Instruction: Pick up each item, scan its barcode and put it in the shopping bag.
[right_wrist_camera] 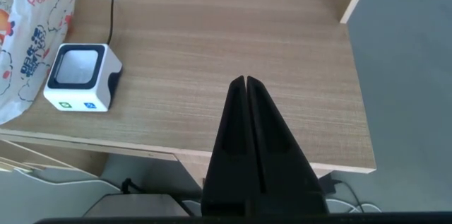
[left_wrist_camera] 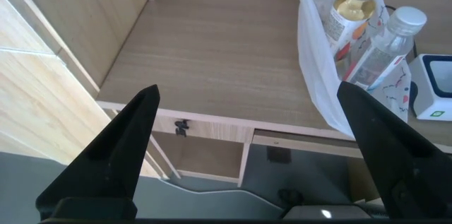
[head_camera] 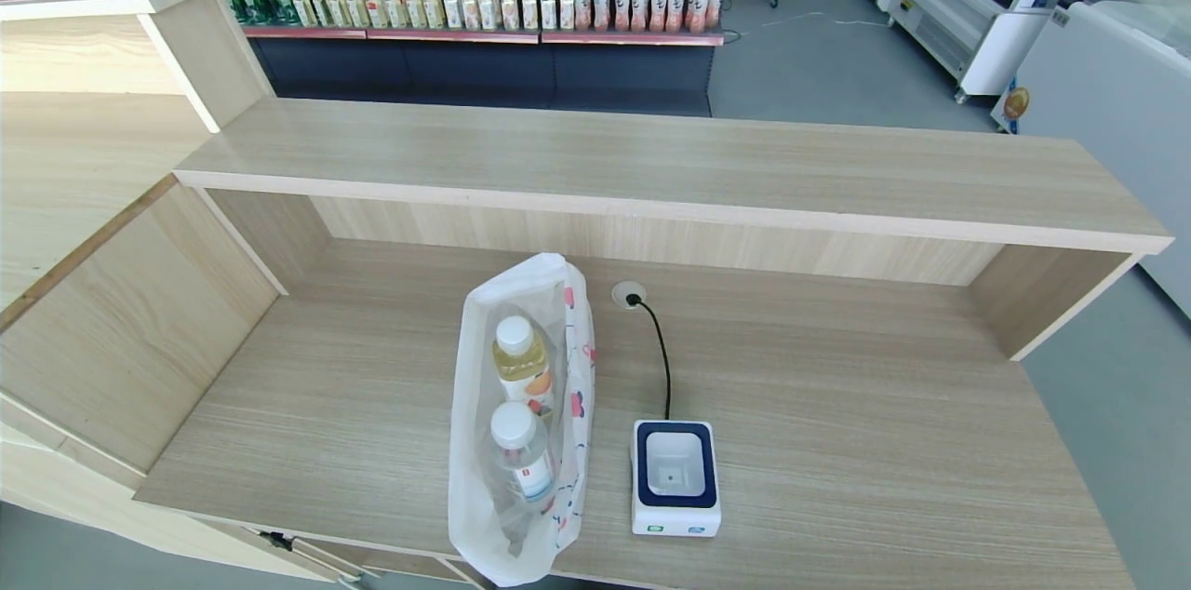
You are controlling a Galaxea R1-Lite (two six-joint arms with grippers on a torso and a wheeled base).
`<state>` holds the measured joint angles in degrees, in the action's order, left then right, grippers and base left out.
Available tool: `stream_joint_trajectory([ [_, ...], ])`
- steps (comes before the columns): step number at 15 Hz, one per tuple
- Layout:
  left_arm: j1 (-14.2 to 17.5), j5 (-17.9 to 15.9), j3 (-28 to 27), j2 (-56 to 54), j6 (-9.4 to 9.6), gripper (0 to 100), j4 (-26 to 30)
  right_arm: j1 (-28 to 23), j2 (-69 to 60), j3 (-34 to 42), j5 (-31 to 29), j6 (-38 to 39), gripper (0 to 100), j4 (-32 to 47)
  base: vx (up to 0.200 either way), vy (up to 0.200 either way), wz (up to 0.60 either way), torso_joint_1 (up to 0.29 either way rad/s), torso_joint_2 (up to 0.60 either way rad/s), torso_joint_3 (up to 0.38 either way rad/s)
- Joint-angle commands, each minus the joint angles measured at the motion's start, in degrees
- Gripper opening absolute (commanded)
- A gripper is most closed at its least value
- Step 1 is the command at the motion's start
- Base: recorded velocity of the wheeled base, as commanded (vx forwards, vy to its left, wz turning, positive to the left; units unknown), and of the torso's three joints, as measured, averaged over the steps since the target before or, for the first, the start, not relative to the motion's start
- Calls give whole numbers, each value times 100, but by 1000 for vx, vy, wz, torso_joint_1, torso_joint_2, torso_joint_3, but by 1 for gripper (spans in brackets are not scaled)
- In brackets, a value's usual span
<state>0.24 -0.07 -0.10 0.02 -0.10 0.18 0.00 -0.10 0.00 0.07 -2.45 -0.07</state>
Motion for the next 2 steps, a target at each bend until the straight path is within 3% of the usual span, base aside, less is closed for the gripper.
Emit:
stream_joint_trajectory([
  [1, 2, -1, 1, -2, 1, 100, -1, 0, 10, 0, 1, -10, 0, -1, 0, 0, 0, 0, 0, 0],
  [2, 2, -1, 1, -2, 1, 100, -1, 0, 10, 0, 1, -10, 0, -1, 0, 0, 0, 0, 0, 0],
])
